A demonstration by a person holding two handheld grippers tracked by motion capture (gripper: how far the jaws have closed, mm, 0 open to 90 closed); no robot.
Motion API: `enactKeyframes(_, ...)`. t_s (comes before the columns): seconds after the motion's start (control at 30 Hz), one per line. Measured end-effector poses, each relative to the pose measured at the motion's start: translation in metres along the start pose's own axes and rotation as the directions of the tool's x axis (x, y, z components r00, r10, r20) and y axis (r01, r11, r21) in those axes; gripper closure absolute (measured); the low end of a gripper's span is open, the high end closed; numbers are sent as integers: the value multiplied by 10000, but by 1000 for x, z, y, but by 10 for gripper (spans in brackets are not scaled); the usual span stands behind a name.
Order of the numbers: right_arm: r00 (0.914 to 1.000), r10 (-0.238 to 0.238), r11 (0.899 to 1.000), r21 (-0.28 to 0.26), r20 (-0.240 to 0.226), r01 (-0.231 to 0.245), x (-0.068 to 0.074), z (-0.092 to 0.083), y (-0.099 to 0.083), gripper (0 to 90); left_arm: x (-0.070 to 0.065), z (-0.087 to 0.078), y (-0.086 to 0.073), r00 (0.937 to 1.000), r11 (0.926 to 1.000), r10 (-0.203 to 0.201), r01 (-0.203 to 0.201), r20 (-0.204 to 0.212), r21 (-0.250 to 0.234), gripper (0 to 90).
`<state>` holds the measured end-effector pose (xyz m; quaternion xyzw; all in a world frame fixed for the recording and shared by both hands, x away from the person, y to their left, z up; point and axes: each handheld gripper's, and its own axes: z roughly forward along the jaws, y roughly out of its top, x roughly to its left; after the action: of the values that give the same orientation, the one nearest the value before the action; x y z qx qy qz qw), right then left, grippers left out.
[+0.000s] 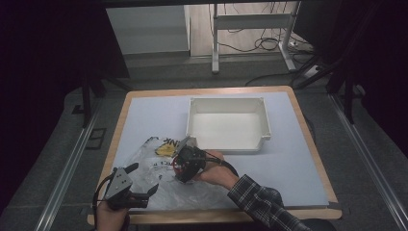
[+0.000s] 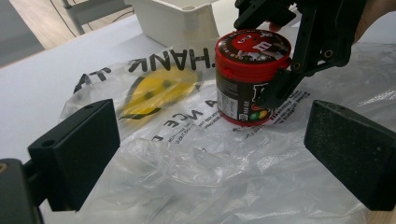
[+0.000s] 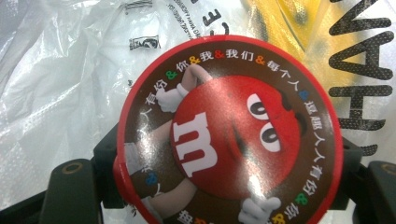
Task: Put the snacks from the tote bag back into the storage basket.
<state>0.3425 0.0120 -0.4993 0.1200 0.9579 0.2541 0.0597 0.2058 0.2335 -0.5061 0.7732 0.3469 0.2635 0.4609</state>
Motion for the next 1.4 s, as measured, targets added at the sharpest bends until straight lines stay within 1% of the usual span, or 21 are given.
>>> enactKeyframes(0.17,9999,-137,9999,74,-85,137,-1,-1,0,256,0,0,0,10000,10000,11,-11,4,12,33)
enactKeyframes(0.4,9994,-343,9993,169,-72,344,-2,-4,0,257,0,0,0,10000,10000,27,-27,-6,19,34)
enactKeyframes(0.47,9992,-385,9992,113,-111,386,-1,-6,0,257,0,0,0,10000,10000,24,-24,2,23,34)
enactKeyframes(0.57,9987,-490,9988,37,-152,491,-2,-11,2,257,0,0,0,9999,9999,123,-123,-9,105,35)
enactKeyframes(0.63,9982,-561,9984,-57,-223,560,-2,-15,3,257,0,0,0,10000,10000,76,-76,-17,59,35)
enactKeyframes(0.73,9980,-598,9982,-53,-219,597,-2,-18,3,257,0,0,0,10000,10000,17,-17,-18,8,35)
enactKeyframes(0.87,9977,-633,9979,-134,-251,629,-3,-23,4,257,0,0,0,10000,10000,69,-69,-21,57,35)
enactKeyframes(0.9,9971,-728,9973,-126,-212,725,-4,-26,4,257,0,0,0,10000,10000,70,-70,-20,55,35)
enactKeyframes(0.93,9971,-728,9973,-126,-212,725,-4,-26,4,257,0,0,0,10000,10000,73,-73,-17,64,35)
enactKeyframes(1.03,9964,-769,9969,-179,-345,763,-4,-30,5,257,0,0,0,10000,10000,75,-75,-16,56,35)
enactKeyframes(1.1,9947,-934,9955,-178,-428,927,-4,-32,6,257,0,0,0,10000,9999,80,-79,-19,62,35)
enactKeyframes(1.13,9949,-938,9955,-170,-358,932,-3,-34,6,258,0,0,0,10000,10000,79,-79,-18,60,35)
enactKeyframes(1.2,9940,-995,9949,-187,-458,987,-4,-35,6,257,0,0,0,10000,9999,82,-82,-21,59,35)
enactKeyframes(1.4,9932,-1028,9944,-288,-539,1014,-7,-43,8,257,0,0,0,10000,9999,84,-84,-17,61,35)
